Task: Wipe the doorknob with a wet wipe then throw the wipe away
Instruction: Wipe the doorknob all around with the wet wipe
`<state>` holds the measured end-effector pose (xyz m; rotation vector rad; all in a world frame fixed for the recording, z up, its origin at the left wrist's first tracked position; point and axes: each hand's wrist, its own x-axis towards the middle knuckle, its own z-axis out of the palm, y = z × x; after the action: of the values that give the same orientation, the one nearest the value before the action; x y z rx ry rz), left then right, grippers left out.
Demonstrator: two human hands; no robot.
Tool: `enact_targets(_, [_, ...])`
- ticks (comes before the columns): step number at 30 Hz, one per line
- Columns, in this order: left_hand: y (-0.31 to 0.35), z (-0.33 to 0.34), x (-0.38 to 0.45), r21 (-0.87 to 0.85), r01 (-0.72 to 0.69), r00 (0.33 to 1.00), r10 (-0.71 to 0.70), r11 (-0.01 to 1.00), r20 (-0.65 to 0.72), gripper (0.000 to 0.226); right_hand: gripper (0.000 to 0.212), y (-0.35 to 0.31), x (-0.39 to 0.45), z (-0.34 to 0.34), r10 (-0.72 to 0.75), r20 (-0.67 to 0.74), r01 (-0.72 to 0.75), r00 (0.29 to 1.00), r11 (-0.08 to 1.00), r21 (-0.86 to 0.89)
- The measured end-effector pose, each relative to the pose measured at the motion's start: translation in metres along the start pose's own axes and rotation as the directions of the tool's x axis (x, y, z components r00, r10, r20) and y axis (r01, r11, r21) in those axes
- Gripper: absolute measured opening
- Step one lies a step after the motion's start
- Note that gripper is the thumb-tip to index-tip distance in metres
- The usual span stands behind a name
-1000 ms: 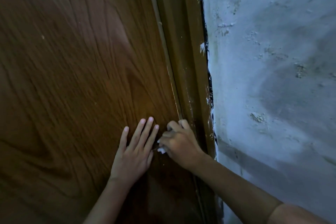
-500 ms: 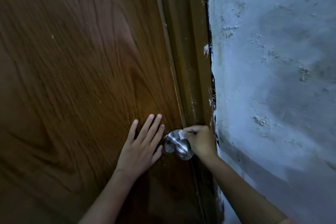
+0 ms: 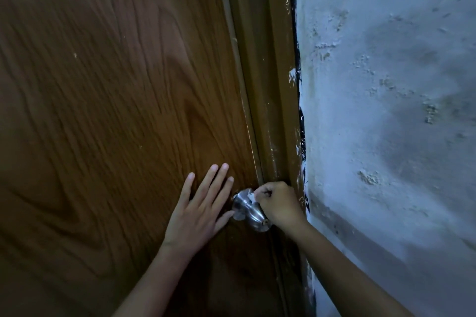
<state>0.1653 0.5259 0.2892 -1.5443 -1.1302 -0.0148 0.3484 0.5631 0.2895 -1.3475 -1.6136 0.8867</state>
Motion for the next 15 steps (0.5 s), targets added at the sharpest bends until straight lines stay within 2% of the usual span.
enact_targets(6, [-0.0004,0.0001,0.0004,0.018,-0.009,1.000,0.009,1.000,0.018,0.071,0.022,-0.0121,-0.0064,0.0036,-0.147,0.081,0.159,0.986,0.973,-0.169])
enact_targets(10, [-0.0009,-0.0015,0.0021,0.002,-0.008,1.000,0.008,1.000,0.019,0.071,0.022,-0.0079,-0.0024,-0.0016,-0.055,0.059,0.062,0.997,0.991,-0.121])
enact_targets(12, [-0.0009,-0.0006,0.0021,0.005,-0.008,1.000,0.008,1.000,0.020,0.071,0.023,-0.0082,-0.0030,-0.0037,-0.053,0.067,0.062,0.996,0.990,-0.130])
enact_targets(15, [-0.0009,0.0000,0.0019,0.011,-0.008,1.000,0.008,1.000,0.027,0.070,0.021,-0.0090,-0.0082,-0.0002,-0.242,0.104,0.260,0.965,0.939,-0.227])
